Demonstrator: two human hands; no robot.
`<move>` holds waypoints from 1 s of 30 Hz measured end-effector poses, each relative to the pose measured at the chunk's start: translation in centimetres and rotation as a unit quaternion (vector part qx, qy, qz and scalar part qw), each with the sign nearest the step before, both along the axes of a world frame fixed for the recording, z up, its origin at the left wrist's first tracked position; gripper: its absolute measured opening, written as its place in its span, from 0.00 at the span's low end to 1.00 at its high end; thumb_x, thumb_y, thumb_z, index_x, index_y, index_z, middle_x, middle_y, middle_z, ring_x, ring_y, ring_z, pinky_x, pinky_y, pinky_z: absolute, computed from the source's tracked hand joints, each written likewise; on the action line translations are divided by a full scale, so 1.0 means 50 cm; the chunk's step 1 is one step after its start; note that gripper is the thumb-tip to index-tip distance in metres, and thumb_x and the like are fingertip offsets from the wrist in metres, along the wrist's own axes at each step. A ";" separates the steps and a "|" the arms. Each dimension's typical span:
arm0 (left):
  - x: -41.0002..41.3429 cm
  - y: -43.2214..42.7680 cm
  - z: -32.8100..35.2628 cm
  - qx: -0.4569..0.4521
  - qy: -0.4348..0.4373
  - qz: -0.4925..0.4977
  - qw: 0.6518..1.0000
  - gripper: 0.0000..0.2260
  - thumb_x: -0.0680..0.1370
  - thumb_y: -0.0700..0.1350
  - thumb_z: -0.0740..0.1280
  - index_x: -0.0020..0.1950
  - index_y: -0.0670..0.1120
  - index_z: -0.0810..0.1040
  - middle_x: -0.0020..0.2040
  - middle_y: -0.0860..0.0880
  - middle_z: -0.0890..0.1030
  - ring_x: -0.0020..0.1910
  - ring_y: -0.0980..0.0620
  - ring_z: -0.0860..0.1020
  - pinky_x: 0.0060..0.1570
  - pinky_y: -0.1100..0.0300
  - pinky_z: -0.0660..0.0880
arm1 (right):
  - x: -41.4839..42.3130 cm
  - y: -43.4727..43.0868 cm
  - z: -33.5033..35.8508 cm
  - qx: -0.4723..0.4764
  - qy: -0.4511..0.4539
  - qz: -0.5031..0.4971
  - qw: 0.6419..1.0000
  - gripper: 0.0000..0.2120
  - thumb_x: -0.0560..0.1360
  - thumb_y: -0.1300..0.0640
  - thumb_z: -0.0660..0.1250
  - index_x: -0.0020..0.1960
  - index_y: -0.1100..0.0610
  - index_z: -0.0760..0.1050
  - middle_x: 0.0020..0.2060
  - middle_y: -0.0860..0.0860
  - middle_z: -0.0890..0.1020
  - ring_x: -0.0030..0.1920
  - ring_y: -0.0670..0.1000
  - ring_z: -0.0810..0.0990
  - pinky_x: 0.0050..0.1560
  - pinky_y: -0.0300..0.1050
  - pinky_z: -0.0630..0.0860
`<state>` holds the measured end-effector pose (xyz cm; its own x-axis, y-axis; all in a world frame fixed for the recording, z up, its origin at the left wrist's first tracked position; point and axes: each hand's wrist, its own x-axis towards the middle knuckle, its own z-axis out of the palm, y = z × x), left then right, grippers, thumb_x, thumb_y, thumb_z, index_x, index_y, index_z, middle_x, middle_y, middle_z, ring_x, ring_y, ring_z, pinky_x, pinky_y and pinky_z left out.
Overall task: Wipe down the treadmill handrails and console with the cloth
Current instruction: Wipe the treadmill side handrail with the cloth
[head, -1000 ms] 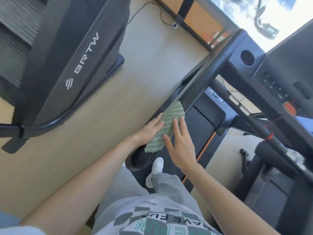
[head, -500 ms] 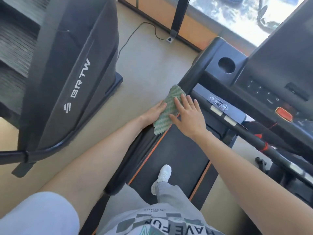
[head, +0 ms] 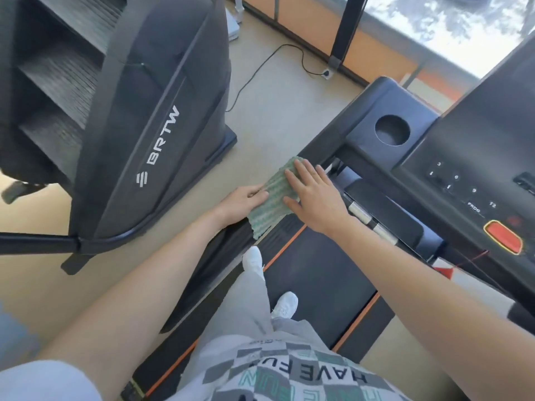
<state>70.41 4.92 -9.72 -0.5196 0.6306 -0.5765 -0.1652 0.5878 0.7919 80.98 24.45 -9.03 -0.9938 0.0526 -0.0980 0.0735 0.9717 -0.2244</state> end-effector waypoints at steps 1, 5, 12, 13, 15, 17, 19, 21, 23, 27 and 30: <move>0.001 0.008 0.001 0.014 -0.006 0.009 1.000 0.15 0.84 0.53 0.64 0.70 0.55 0.78 0.62 0.54 0.84 0.62 0.55 0.82 0.69 0.51 0.74 | -0.012 0.013 0.002 0.004 0.003 0.009 1.000 0.29 0.81 0.44 0.62 0.76 0.59 0.66 0.77 0.59 0.65 0.79 0.59 0.58 0.79 0.58 0.51; -0.021 0.055 -0.004 0.066 -0.021 0.017 0.997 0.16 0.84 0.45 0.66 0.73 0.49 0.77 0.61 0.49 0.85 0.58 0.56 0.83 0.57 0.64 0.78 | -0.061 0.067 0.012 0.020 -0.005 0.006 1.000 0.27 0.81 0.43 0.60 0.75 0.56 0.68 0.76 0.57 0.67 0.79 0.57 0.59 0.79 0.60 0.50; -0.082 0.129 -0.013 0.089 -0.027 -0.019 0.996 0.15 0.83 0.47 0.68 0.70 0.51 0.79 0.60 0.53 0.85 0.57 0.58 0.83 0.57 0.64 0.77 | -0.107 0.132 0.016 0.012 -0.023 -0.033 0.999 0.28 0.80 0.41 0.60 0.74 0.55 0.70 0.77 0.56 0.67 0.79 0.56 0.59 0.80 0.60 0.49; -0.086 0.126 -0.015 0.088 -0.031 -0.025 0.995 0.15 0.83 0.47 0.68 0.70 0.51 0.79 0.60 0.54 0.85 0.59 0.58 0.83 0.58 0.65 0.77 | -0.101 0.130 0.018 0.007 -0.019 -0.033 0.999 0.28 0.80 0.41 0.59 0.74 0.55 0.70 0.77 0.56 0.67 0.79 0.56 0.59 0.79 0.61 0.49; -0.092 0.111 -0.026 0.085 -0.045 -0.032 0.995 0.17 0.82 0.47 0.70 0.71 0.52 0.78 0.61 0.57 0.84 0.60 0.60 0.82 0.59 0.67 0.76 | -0.081 0.116 0.016 -0.002 -0.002 -0.037 0.999 0.27 0.80 0.43 0.58 0.74 0.56 0.70 0.77 0.57 0.66 0.79 0.58 0.58 0.79 0.61 0.51; -0.096 0.095 -0.040 0.082 -0.048 -0.042 0.995 0.18 0.81 0.48 0.71 0.72 0.54 0.77 0.63 0.60 0.83 0.61 0.64 0.80 0.64 0.65 0.75 | -0.056 0.092 0.010 -0.017 0.018 -0.052 0.998 0.25 0.80 0.48 0.62 0.74 0.58 0.70 0.76 0.59 0.67 0.79 0.60 0.59 0.79 0.62 0.54; -0.103 0.088 -0.057 0.067 -0.050 -0.047 0.995 0.21 0.81 0.50 0.71 0.73 0.55 0.76 0.67 0.61 0.80 0.63 0.67 0.77 0.70 0.61 0.72 | -0.042 0.063 0.003 -0.039 0.032 -0.074 0.996 0.24 0.79 0.55 0.66 0.73 0.62 0.71 0.75 0.61 0.68 0.78 0.63 0.60 0.78 0.62 0.56; -0.109 0.088 -0.074 0.056 -0.071 -0.045 0.995 0.24 0.80 0.55 0.71 0.75 0.55 0.74 0.69 0.59 0.79 0.67 0.64 0.76 0.73 0.56 0.70 | -0.039 0.040 0.002 -0.050 0.035 -0.094 0.994 0.23 0.78 0.59 0.68 0.72 0.64 0.72 0.74 0.62 0.69 0.78 0.63 0.61 0.78 0.61 0.57; -0.114 0.096 -0.086 0.053 -0.095 -0.039 0.993 0.28 0.77 0.63 0.69 0.75 0.57 0.73 0.69 0.58 0.79 0.68 0.60 0.76 0.74 0.52 0.70 | -0.048 0.037 0.007 -0.042 0.025 -0.098 0.994 0.23 0.80 0.55 0.66 0.72 0.64 0.71 0.75 0.61 0.68 0.78 0.62 0.61 0.79 0.60 0.56; -0.117 0.131 -0.096 0.052 -0.149 -0.003 0.987 0.22 0.83 0.57 0.64 0.76 0.54 0.73 0.69 0.58 0.79 0.68 0.61 0.76 0.74 0.53 0.69 | -0.099 0.096 0.018 0.046 -0.009 -0.061 0.997 0.25 0.83 0.46 0.57 0.73 0.60 0.71 0.75 0.59 0.69 0.78 0.59 0.62 0.79 0.60 0.54; -0.122 0.171 -0.091 0.067 -0.173 0.021 0.983 0.20 0.86 0.50 0.61 0.78 0.48 0.70 0.71 0.53 0.77 0.67 0.60 0.76 0.72 0.59 0.70 | -0.134 0.140 0.020 0.095 -0.038 -0.054 0.993 0.27 0.83 0.42 0.54 0.74 0.58 0.71 0.76 0.59 0.68 0.79 0.58 0.61 0.79 0.60 0.51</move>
